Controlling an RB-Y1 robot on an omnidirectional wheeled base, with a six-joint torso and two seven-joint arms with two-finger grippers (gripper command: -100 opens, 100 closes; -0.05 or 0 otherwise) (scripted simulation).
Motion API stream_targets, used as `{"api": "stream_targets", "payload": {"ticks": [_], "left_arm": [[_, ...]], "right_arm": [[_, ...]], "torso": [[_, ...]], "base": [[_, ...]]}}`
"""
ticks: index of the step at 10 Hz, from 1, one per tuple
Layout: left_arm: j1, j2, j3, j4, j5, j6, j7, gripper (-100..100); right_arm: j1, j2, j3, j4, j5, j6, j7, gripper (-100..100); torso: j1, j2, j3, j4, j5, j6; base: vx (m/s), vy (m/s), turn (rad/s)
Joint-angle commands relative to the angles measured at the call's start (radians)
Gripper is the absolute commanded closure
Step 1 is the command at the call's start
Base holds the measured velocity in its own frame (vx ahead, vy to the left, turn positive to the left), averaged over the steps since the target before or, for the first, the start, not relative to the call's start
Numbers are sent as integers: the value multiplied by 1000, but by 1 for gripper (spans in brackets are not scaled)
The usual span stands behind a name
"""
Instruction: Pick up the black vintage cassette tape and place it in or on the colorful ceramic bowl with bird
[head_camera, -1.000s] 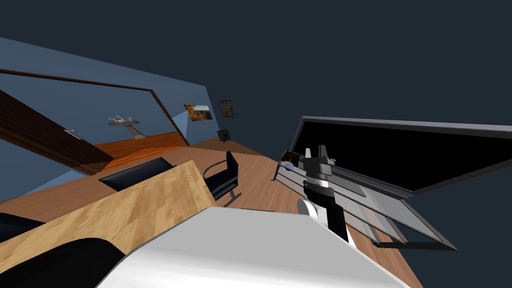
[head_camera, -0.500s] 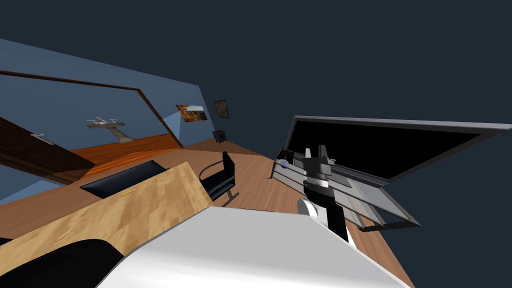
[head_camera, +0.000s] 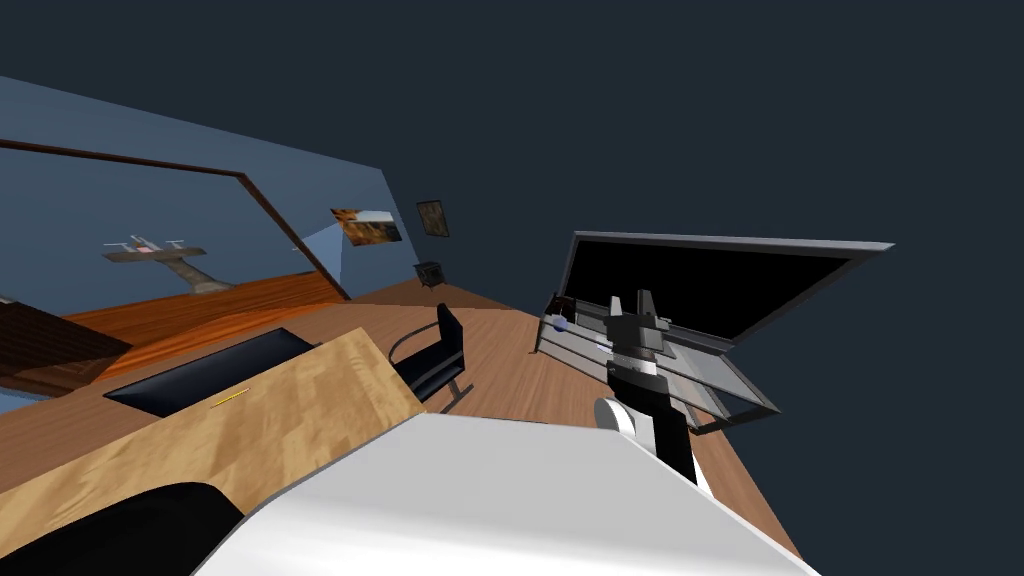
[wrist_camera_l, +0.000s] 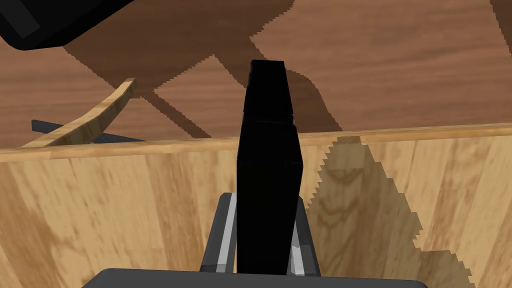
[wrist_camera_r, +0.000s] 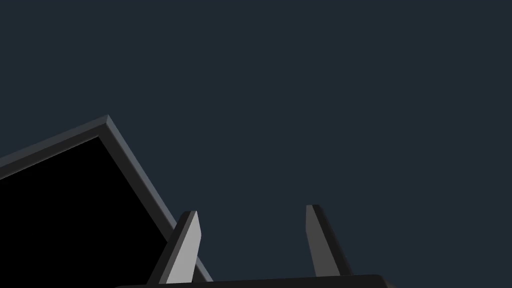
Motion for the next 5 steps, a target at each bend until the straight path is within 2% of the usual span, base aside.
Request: {"api": "stream_targets", "payload": {"ticks": [1,2,3,5], "left_arm": [[37,26,-14,-6,15,-23,21,100],[46,34,-19,-6,21,-32,31,100],[63,60,-22,1,40,-61,65,100],[68,77,-17,10,57,-84,92,100]], "right_arm": [[0,0,0,0,0,0,0,0],[0,0,0,0,0,0,0,0],[0,0,0,0,0,0,0,0],[0,0,0,0,0,0,0,0]], "torso": [[0,0,0,0,0,0],[1,0,0,0,-1,1],[2,1,0,0,-1,0],[6,4,2,1,0,1]], "base": [[-66,-1,-116],[-85,12,-131],[-119,41,-221],[-133,76,-138]]}}
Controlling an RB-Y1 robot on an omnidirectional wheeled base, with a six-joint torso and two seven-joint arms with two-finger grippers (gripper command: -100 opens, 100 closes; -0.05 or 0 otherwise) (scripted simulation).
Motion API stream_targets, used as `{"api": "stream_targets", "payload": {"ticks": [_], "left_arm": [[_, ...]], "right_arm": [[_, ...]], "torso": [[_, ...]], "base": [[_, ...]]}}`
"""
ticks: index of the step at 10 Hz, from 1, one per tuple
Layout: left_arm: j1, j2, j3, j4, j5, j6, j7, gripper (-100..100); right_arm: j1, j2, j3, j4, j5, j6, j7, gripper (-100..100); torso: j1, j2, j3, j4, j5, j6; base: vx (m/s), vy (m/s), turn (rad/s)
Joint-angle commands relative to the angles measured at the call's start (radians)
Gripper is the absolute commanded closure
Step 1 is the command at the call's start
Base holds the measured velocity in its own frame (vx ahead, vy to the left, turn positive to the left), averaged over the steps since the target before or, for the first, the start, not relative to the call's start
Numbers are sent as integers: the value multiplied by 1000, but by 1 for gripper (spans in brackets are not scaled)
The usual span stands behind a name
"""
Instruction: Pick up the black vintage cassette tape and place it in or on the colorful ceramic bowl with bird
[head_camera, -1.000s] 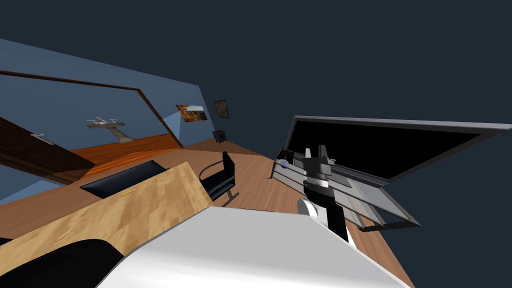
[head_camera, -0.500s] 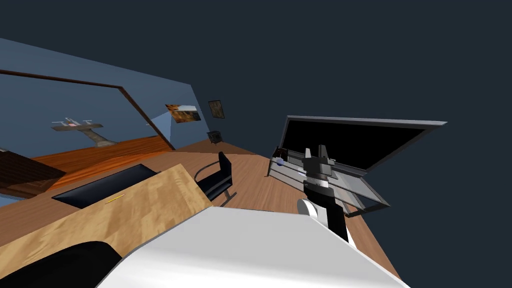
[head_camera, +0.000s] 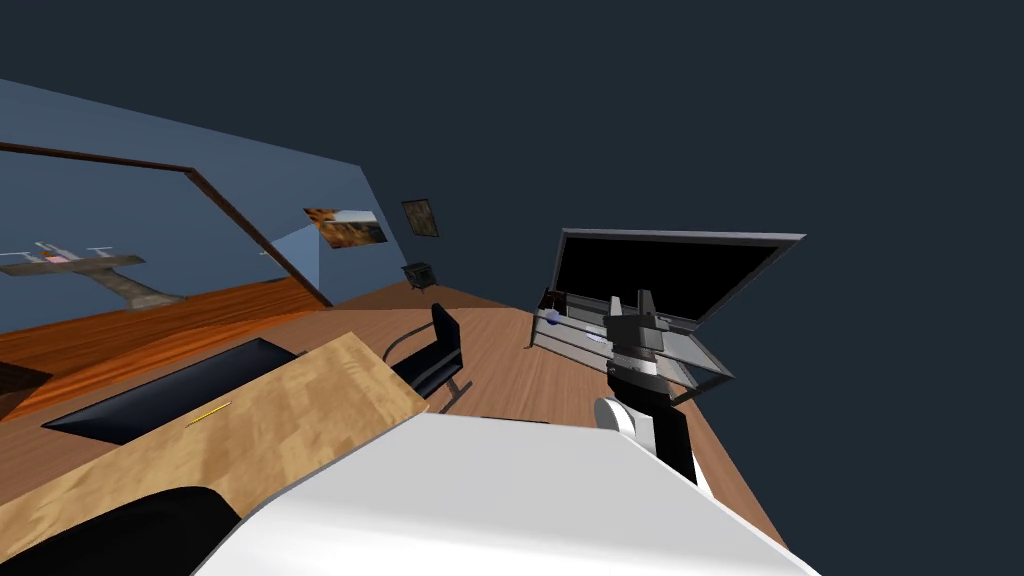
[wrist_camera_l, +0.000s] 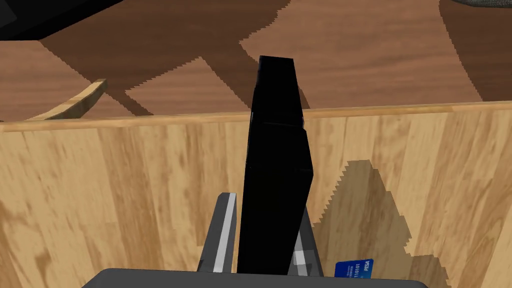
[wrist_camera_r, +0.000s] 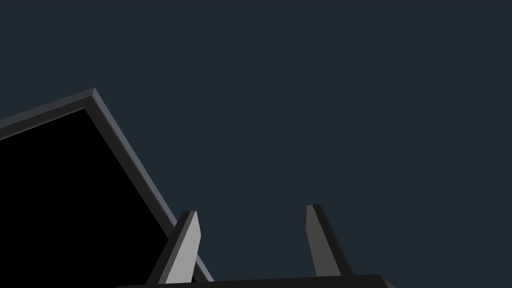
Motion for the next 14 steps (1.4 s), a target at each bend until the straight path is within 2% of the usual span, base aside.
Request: {"api": "stream_targets", "payload": {"ticks": [1,4,8,9,10,13,14], "left_arm": [[3,26,12,12,25,-32,42,100],[2,66,38,41,64,-85,103,100],[-1,105,66,70,101,-138,163,100],[-3,123,79,82,117,-161,188,100],[-3,123,79,82,117,-161,188,100],[-8,151,101,102,143,-197,230,100],[12,152,105,91,155,-190,209,100]], "right_arm": [[0,0,0,0,0,0,0,0],[0,0,0,0,0,0,0,0],[0,0,0,0,0,0,0,0],[0,0,0,0,0,0,0,0],[0,0,0,0,0,0,0,0],[0,0,0,0,0,0,0,0],[0,0,0,0,0,0,0,0]], "torso": [[0,0,0,0,0,0],[8,2,2,2,0,3],[1,0,2,3,-1,1],[1,1,2,3,-1,0],[3,3,4,4,-2,0],[-1,0,2,4,-3,0],[-1,-1,2,4,-2,0]], "base": [[-147,126,-118],[-150,165,-202],[-122,112,-113],[-162,143,-151],[-125,105,-115],[-89,80,-106],[-34,42,-33]]}}
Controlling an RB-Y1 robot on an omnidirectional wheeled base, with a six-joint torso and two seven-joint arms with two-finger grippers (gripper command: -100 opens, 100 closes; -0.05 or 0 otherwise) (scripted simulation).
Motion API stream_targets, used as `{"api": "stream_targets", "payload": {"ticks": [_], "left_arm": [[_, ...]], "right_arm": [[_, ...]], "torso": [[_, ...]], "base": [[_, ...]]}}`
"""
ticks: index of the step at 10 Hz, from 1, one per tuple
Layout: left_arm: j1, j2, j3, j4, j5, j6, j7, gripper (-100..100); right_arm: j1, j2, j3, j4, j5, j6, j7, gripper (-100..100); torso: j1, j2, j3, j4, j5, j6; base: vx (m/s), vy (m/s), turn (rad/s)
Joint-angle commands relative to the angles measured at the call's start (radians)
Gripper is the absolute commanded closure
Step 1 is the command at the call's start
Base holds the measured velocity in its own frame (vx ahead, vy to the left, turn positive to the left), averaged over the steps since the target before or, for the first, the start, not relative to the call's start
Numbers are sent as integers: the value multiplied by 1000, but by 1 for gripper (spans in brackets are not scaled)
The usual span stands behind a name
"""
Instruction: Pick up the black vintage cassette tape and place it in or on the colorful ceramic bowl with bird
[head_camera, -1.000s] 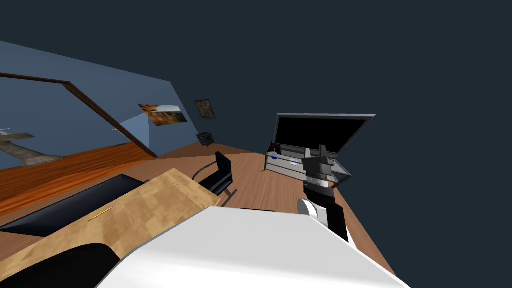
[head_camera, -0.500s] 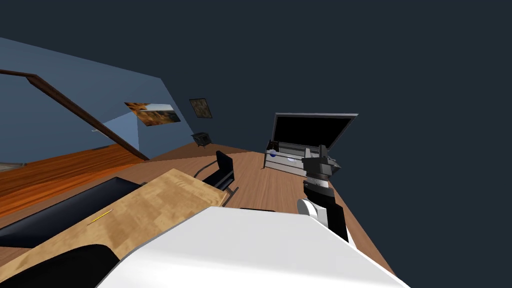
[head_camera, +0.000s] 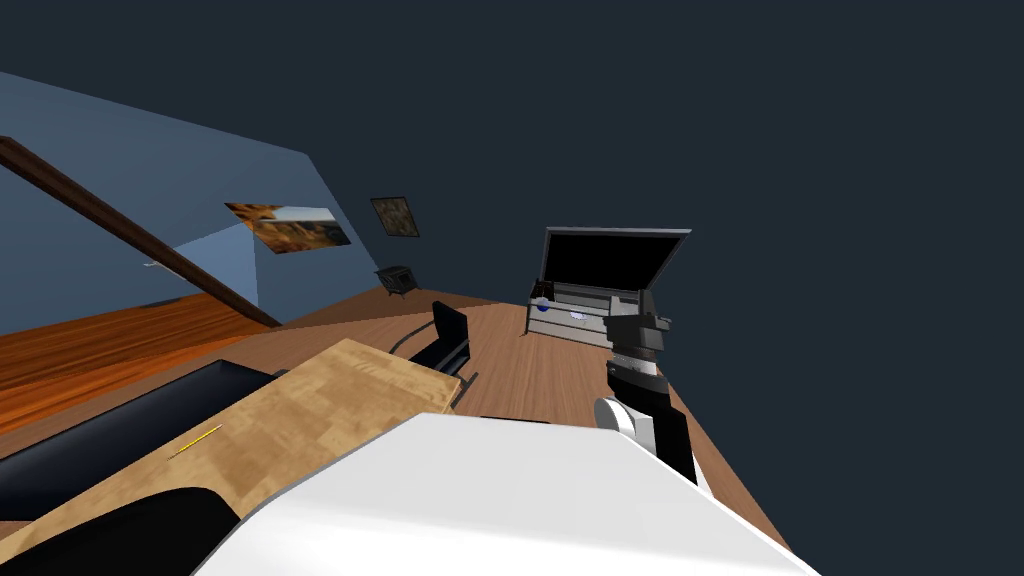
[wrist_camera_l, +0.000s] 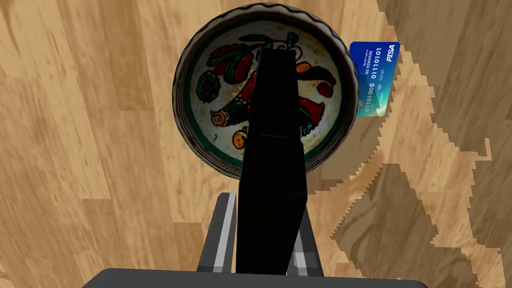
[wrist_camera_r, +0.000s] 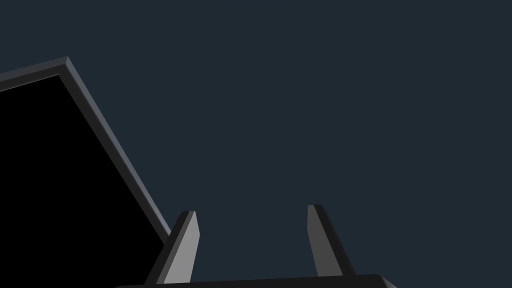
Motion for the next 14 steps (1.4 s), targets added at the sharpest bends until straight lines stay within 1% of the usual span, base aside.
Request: {"api": "stream_targets", "payload": {"ticks": [1,5,6,7,8,9,10,11,12,13,14], "left_arm": [[0,0,0,0,0,0,0,-100],[0,0,0,0,0,0,0,-100],[0,0,0,0,0,0,0,0],[3,-42,1,50,-7,-46,-50,-100],[3,-42,1,68,-7,-46,-54,-100],[6,-84,2,112,-13,-93,-98,-100],[6,-84,2,136,-13,-93,-109,-100],[9,-123,3,168,-20,-140,-145,-100],[9,-126,3,194,-20,-140,-163,-100],[12,-168,4,235,-27,-185,-195,-100],[12,-168,4,251,-27,-187,-217,-100]], "right_arm": [[0,0,0,0,0,0,0,0],[0,0,0,0,0,0,0,0],[0,0,0,0,0,0,0,0],[0,0,0,0,0,0,0,0],[0,0,0,0,0,0,0,0],[0,0,0,0,0,0,0,0],[1,0,0,0,0,0,0,0],[0,0,0,0,0,0,0,0],[1,0,0,0,0,0,0,0],[0,0,0,0,0,0,0,0],[0,0,0,0,0,0,0,0]], "torso": [[0,0,0,0,0,0],[-4,-3,-2,-1,-1,0],[-4,-3,-2,-1,-1,0],[-4,-3,-2,-1,-1,0],[-2,-8,-5,-2,-1,-1],[-2,-11,-7,-3,-1,0],[0,-14,-8,-3,0,-1],[-1,-14,-8,-3,0,1],[0,-14,-8,-3,0,0],[-1,-13,-8,-3,0,0],[-4,-11,-7,-3,-1,-1]], "base": [[-6,10,0],[0,0,0],[0,0,0],[127,35,181],[152,39,90],[184,67,149],[167,47,78],[170,62,128],[156,44,94],[125,-8,172],[96,-25,98]]}}
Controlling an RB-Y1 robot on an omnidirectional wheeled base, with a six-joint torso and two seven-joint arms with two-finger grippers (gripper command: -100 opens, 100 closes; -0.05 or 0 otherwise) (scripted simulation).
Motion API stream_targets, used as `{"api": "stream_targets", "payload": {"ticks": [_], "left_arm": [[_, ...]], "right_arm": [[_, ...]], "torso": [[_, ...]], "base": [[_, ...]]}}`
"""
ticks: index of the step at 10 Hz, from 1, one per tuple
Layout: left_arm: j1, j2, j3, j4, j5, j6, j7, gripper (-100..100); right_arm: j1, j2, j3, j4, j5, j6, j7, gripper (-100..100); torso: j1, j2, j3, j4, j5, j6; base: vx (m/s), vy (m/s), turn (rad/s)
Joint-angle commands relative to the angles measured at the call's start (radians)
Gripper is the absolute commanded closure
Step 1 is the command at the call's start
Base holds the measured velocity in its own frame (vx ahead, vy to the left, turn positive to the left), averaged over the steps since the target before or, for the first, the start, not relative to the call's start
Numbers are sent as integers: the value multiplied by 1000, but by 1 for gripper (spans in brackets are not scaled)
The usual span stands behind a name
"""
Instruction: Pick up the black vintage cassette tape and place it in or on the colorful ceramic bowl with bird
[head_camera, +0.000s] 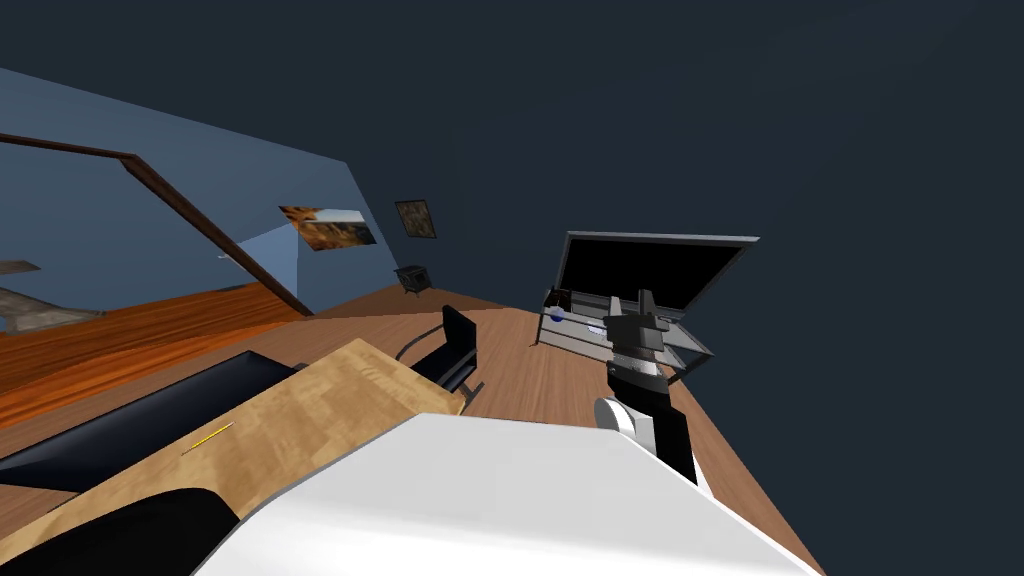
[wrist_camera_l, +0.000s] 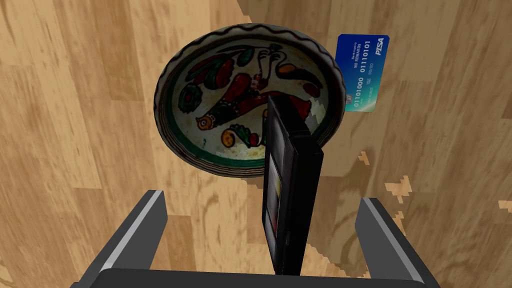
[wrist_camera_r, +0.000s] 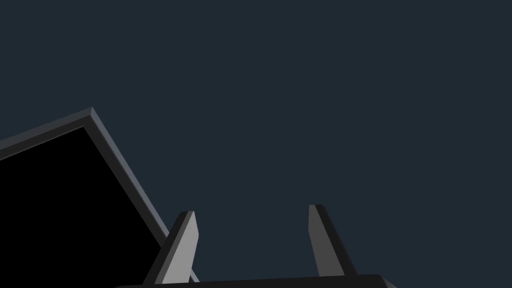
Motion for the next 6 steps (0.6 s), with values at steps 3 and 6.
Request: {"api": "stream_targets", "payload": {"ticks": [3,6], "left_arm": [[5,-47,2,94,-7,-58,-71,-100],[8,-89,3,156,-13,-105,-119,-100]], "right_arm": [[0,0,0,0,0,0,0,0],[0,0,0,0,0,0,0,0]], "torso": [[-1,2,1,1,0,-1],[2,4,2,1,0,0]], "base": [[75,-21,96],[53,-9,42]]}}
